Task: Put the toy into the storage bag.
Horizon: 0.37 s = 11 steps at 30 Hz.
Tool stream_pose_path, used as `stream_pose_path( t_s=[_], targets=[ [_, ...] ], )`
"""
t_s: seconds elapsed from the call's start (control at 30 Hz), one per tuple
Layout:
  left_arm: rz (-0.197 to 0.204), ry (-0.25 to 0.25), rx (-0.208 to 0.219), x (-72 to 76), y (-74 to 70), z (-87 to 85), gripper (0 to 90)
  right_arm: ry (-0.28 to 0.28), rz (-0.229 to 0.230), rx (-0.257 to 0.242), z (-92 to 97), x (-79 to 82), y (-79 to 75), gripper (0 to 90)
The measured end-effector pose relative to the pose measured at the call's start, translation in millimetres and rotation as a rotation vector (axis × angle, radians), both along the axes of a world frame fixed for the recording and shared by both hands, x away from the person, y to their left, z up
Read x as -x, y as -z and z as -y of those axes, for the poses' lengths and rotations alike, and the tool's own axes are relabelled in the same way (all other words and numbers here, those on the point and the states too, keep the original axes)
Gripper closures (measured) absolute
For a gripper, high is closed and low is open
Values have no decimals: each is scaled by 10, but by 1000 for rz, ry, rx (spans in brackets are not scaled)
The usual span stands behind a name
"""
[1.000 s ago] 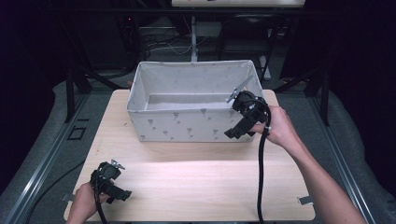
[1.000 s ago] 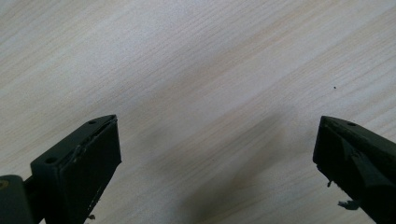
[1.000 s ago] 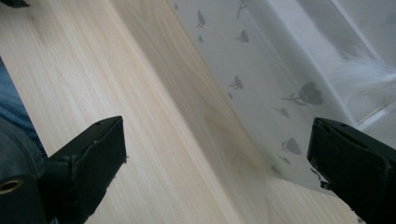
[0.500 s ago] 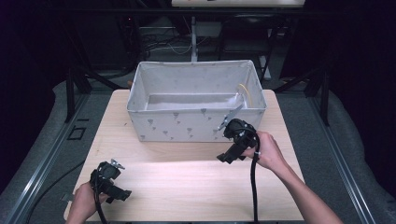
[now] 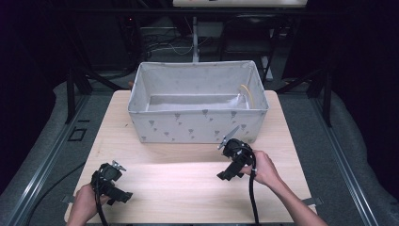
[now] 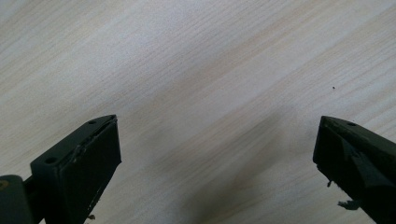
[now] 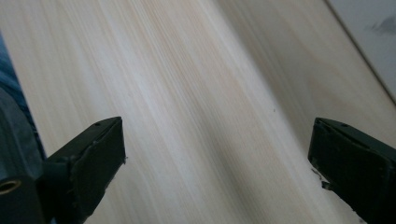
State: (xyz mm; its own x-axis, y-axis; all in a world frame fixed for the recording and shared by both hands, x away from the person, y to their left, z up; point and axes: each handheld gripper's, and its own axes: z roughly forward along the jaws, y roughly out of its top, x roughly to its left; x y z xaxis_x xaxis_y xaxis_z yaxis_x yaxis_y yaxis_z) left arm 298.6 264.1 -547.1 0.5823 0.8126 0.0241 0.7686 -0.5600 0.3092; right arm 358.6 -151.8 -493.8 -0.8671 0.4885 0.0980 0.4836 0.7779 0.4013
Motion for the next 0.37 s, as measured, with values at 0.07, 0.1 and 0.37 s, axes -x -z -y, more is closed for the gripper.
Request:
stream_pose_path(
  t_s=[0.07,0.1,0.37],
  targets=[
    [2,3,-4,-5,-8,7,7,7,-40,1,41,-16,130,56],
    [8,5,-3,-8,-15,11,7,3,-48,5,51,-18,161,63],
    [30,23,2,-38,-36,42,21,-12,-42,69,93,3,258,136]
  ],
)
